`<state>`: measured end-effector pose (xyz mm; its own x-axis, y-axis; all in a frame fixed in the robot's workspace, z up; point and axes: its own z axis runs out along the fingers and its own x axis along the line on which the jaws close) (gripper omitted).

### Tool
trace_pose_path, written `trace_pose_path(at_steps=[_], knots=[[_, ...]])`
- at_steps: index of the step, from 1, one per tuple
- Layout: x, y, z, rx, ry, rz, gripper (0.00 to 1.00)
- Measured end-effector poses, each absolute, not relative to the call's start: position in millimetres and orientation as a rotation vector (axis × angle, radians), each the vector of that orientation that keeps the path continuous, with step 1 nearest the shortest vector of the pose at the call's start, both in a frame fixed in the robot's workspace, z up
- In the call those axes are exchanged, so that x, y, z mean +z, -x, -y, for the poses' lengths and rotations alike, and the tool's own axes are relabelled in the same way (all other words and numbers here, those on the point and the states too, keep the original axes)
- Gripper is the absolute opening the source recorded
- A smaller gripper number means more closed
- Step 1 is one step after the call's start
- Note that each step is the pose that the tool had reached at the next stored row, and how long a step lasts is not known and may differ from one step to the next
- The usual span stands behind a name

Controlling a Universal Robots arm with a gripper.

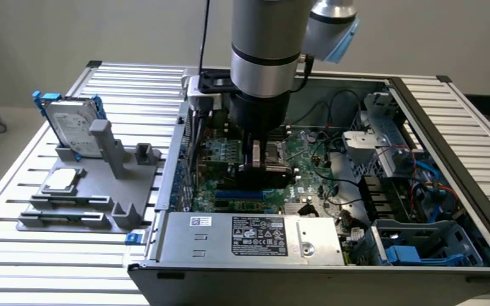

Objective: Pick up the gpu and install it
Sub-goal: 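Insert the gpu into the slot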

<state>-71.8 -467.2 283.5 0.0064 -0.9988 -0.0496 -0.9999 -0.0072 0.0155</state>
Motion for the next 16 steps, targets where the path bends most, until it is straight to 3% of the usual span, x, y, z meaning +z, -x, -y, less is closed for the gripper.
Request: trace_pose_path(at_steps=[16], knots=[[276.8, 76.2, 467.2, 0.075, 2.213, -2.198, 0.26]])
